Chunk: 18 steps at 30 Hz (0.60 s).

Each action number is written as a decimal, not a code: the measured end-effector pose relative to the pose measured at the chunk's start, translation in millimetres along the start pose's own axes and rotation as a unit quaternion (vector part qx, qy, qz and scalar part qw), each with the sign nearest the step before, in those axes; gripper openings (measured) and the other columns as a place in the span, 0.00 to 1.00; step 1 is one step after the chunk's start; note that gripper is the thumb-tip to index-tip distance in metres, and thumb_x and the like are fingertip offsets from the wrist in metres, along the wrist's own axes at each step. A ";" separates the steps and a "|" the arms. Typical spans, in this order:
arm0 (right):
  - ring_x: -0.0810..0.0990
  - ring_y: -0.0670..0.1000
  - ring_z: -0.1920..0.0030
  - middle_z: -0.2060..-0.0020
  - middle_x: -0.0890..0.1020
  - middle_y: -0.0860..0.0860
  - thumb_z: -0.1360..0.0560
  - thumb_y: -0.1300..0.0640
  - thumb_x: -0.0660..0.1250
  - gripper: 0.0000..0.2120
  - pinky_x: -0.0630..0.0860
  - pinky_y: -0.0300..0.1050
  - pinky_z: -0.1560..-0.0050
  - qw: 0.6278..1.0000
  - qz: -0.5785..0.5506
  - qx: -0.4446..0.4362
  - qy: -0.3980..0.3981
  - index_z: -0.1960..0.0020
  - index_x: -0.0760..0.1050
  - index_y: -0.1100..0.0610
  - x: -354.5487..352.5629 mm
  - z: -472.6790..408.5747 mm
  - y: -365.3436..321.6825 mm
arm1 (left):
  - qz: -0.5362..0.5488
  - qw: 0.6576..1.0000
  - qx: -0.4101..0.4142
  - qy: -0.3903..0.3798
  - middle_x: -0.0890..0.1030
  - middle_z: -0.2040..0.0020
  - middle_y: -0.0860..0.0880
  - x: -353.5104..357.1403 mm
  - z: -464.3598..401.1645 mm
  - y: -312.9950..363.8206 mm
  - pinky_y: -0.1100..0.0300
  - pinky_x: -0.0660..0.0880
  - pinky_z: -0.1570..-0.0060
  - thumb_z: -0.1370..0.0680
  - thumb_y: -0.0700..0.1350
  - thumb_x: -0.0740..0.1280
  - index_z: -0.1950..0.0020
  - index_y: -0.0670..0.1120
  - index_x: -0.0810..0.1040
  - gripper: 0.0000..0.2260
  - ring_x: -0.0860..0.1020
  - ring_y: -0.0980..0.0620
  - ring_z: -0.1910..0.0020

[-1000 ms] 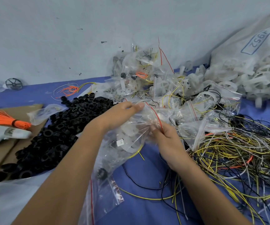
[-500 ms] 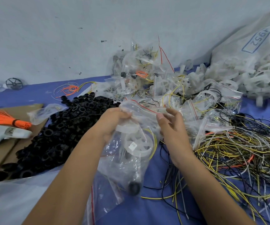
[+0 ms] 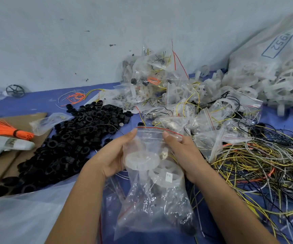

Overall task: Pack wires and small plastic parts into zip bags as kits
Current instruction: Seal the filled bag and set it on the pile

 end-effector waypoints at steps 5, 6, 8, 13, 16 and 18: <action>0.71 0.51 0.71 0.64 0.76 0.59 0.22 0.45 0.70 0.24 0.70 0.40 0.71 0.998 -0.018 -0.003 0.052 0.51 0.77 0.68 -7.0 -5.2 0.3 | 0.028 0.987 0.152 0.048 0.85 0.52 0.49 -11.6 -1.8 2.3 0.60 0.74 0.67 0.24 0.57 0.67 0.48 0.48 0.85 0.16 0.81 0.47 0.56; 0.70 0.50 0.72 0.63 0.76 0.59 0.22 0.45 0.70 0.24 0.70 0.41 0.70 0.998 -0.028 0.001 0.056 0.51 0.77 0.69 -8.0 -6.1 1.1 | 0.021 0.981 0.181 0.068 0.83 0.59 0.51 -13.7 -1.6 2.6 0.63 0.67 0.73 0.24 0.54 0.68 0.54 0.48 0.82 0.10 0.77 0.51 0.63; 0.71 0.52 0.70 0.62 0.76 0.61 0.22 0.47 0.71 0.19 0.70 0.46 0.66 0.997 -0.045 0.008 0.063 0.52 0.78 0.64 -8.7 -7.0 2.1 | 0.001 0.973 0.211 0.090 0.78 0.65 0.52 -17.8 -0.9 2.8 0.67 0.59 0.78 0.23 0.47 0.69 0.63 0.50 0.78 0.08 0.71 0.57 0.70; 0.71 0.53 0.68 0.61 0.73 0.57 0.25 0.47 0.75 0.16 0.71 0.43 0.66 0.996 -0.063 0.025 0.053 0.48 0.78 0.59 -15.9 -11.9 4.7 | 0.035 0.966 0.238 0.092 0.77 0.67 0.51 -26.6 0.8 5.1 0.67 0.63 0.76 0.20 0.38 0.66 0.66 0.49 0.78 0.15 0.72 0.57 0.71; 0.73 0.56 0.61 0.58 0.75 0.58 0.25 0.48 0.75 0.18 0.74 0.46 0.56 0.997 -0.068 0.031 0.036 0.47 0.79 0.63 -18.3 -13.9 5.1 | 0.045 0.965 0.243 0.083 0.79 0.64 0.51 -29.2 -1.9 4.5 0.63 0.70 0.69 0.20 0.37 0.64 0.62 0.48 0.79 0.12 0.75 0.55 0.68; 0.79 0.53 0.60 0.58 0.79 0.58 0.25 0.49 0.75 0.22 0.81 0.43 0.56 0.996 -0.069 0.031 0.038 0.47 0.80 0.69 -20.2 -14.1 4.9 | 0.047 0.964 0.250 0.077 0.80 0.63 0.51 -30.4 -2.7 3.7 0.62 0.76 0.66 0.19 0.37 0.63 0.60 0.48 0.78 0.12 0.78 0.54 0.65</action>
Point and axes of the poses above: each hand's wrist, its own z-axis away from the middle knuckle, its own x-axis out of the palm, y = z × x, the point moved 3 cm from there along -z, towards the middle knuckle
